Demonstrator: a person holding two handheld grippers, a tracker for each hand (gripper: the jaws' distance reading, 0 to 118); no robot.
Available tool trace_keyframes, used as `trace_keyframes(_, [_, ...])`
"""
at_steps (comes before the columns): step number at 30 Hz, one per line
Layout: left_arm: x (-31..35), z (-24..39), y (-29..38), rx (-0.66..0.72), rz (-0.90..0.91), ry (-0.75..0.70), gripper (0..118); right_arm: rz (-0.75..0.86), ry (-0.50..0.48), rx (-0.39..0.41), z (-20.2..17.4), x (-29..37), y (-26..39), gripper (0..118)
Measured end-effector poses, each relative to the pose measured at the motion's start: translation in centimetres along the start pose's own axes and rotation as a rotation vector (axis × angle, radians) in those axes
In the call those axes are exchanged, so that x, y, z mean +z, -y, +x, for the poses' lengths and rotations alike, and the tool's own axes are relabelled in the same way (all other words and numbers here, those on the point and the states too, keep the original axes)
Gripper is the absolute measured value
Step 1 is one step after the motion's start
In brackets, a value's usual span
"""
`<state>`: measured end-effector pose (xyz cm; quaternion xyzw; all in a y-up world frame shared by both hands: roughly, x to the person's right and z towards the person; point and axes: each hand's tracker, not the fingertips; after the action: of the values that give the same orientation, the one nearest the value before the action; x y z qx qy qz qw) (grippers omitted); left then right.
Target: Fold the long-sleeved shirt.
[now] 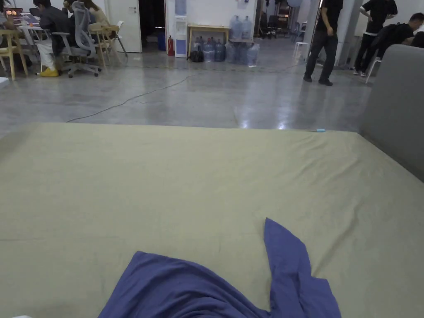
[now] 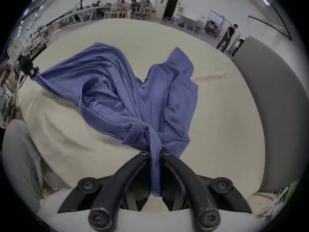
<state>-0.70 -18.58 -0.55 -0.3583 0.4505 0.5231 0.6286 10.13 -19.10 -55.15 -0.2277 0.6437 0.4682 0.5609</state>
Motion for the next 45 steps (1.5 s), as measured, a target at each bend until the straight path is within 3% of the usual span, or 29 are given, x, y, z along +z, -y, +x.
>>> trace_keyframes(11, [-4.2, 0.2, 4.7, 0.057, -0.048, -0.017, 0, -0.089, -0.032, -0.078, -2.0, -3.7, 4.1, 4])
trace_keyframes(14, [-4.5, 0.3, 4.9, 0.090, -0.030, -0.019, 0, -0.097, -0.044, -0.090, -1.5, -4.5, 4.1, 11])
trace_keyframes(16, [-5.1, -0.3, 4.6, 0.091, -0.030, -0.023, 2, -0.112, -0.081, -0.149, -0.7, -4.5, 3.8, 32])
trace_keyframes(17, [-4.8, 0.0, 4.5, 0.095, -0.032, -0.031, 20, -0.124, -0.120, -0.189, 0.0, -4.1, 3.6, 52])
trace_keyframes(18, [-3.9, 0.4, 4.6, 0.088, -0.022, -0.042, 73, -0.140, -0.190, -0.229, 0.9, -3.8, 3.4, 82])
trace_keyframes(19, [-1.9, 2.1, 4.7, 0.068, 0.034, -0.063, 105, -0.144, -0.261, -0.267, 1.9, -2.8, 3.0, 93])
trace_keyframes(20, [-0.7, 2.7, 4.9, 0.060, 0.072, -0.064, 118, -0.142, -0.261, -0.291, 2.4, -1.6, 2.8, 94])
trace_keyframes(24, [3.0, 3.9, 6.1, 0.070, 0.216, 0.097, 118, 0.014, -0.262, -0.320, 4.0, 4.9, 2.6, 94])
trace_keyframes(27, [2.8, 5.5, 7.4, 0.099, 0.116, 0.190, 118, 0.012, -0.292, -0.471, 3.0, 7.8, 3.0, 94])
trace_keyframes(28, [2.2, 6.3, 8.1, 0.083, 0.059, 0.201, 112, -0.018, -0.333, -0.541, 2.6, 7.9, 3.7, 91])
trace_keyframes(29, [1.7, 7.2, 8.6, 0.049, 0.058, 0.154, 87, -0.046, -0.372, -0.579, 2.1, 7.7, 4.2, 75])
trace_keyframes(30, [1.1, 8.1, 9.0, 0.014, 0.061, 0.111, 17, -0.057, -0.393, -0.599, 1.3, 7.6, 4.4, 18])
trace_keyframes(31, [0.1, 8.4, 8.9, -0.030, 0.058, 0.066, 0, -0.067, -0.402, -0.620, 0.5, 7.1, 4.9, 0])
trace_keyframes(32, [-0.5, 9.0, 8.6, -0.056, 0.043, 0.077, 0, -0.090, -0.370, -0.612, -0.4, 6.8, 5.7, 0])
trace_keyframes(34, [-1.1, 9.8, 6.8, -0.081, 0.038, 0.115, 0, -0.115, -0.355, -0.503, -1.6, 6.1, 5.8, 0])
trace_keyframes(38, [-1.2, 11.0, -1.3, -0.091, 0.154, 0.129, 0, -0.118, -0.383, -0.510, -2.0, 5.8, 5.1, 0])
trace_keyframes(39, [-1.4, 10.7, -3.5, -0.101, 0.185, 0.121, 30, -0.112, -0.396, -0.527, -1.8, 5.7, 4.9, 0])
trace_keyframes(40, [-1.9, 10.9, -6.2, -0.117, 0.227, 0.058, 80, -0.101, -0.404, -0.547, -1.5, 5.7, 4.8, 0])
trace_keyframes(41, [-2.8, 10.9, -9.0, -0.129, 0.211, 0.043, 116, -0.094, -0.402, -0.560, -1.1, 5.7, 4.8, 0])
trace_keyframes(45, [-8.4, 9.9, -18.8, -0.072, 0.213, -0.011, 117, -0.087, -0.348, -0.619, 0.4, 5.5, 5.1, 0])
